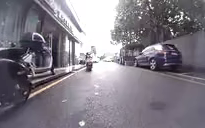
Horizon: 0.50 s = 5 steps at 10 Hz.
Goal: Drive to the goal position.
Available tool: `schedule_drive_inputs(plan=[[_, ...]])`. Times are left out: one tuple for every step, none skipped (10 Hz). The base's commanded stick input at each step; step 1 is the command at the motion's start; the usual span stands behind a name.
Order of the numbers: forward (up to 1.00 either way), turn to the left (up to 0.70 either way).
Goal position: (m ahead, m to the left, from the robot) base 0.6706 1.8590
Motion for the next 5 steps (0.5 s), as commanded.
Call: schedule_drive_inputs(plan=[[0.45, 0.00], [0.45, 0.00], [0.45, 0.00], [0.45, 0.00], [0.45, 0.00]])
